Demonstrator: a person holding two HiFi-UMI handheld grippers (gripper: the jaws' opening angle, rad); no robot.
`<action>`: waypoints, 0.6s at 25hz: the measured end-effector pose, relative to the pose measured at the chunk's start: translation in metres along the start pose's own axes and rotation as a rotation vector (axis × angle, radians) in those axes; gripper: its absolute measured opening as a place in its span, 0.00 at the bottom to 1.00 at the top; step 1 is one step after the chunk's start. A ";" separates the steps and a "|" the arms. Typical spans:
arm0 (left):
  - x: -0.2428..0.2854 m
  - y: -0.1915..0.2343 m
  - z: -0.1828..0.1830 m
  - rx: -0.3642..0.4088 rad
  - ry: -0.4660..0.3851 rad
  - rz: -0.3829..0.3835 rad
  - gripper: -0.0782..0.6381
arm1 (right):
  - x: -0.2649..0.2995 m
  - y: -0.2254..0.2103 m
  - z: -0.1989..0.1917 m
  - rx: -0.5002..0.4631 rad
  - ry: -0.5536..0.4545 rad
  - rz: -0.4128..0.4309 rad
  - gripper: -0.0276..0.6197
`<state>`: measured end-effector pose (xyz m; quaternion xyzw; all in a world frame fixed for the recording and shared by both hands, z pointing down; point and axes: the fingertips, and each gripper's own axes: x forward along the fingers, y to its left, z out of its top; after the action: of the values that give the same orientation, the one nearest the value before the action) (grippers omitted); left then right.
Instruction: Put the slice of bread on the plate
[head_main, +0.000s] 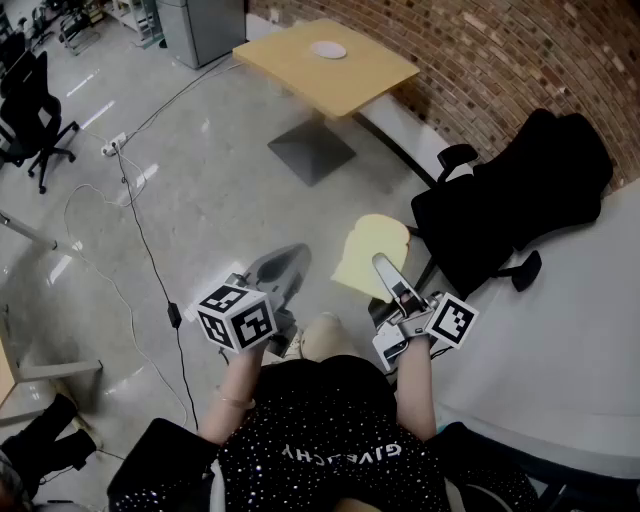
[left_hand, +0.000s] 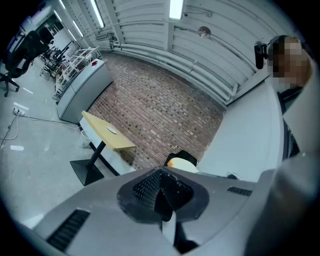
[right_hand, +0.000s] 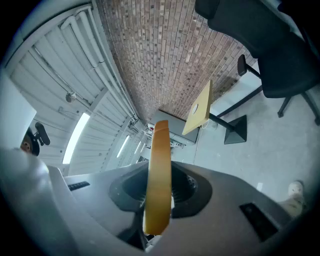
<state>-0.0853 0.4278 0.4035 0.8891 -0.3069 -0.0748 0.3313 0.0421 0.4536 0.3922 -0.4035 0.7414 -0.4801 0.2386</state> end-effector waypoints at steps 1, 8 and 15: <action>0.001 0.002 -0.001 -0.003 0.002 0.001 0.12 | 0.001 -0.002 0.000 0.005 -0.001 -0.002 0.18; 0.017 0.025 0.012 -0.019 0.008 0.005 0.12 | 0.025 -0.011 0.013 0.015 -0.003 -0.019 0.19; 0.071 0.052 0.044 -0.012 0.001 0.013 0.12 | 0.069 -0.032 0.065 0.008 0.002 -0.011 0.19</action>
<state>-0.0693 0.3306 0.4080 0.8851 -0.3120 -0.0739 0.3373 0.0637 0.3557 0.3957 -0.4064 0.7375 -0.4846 0.2368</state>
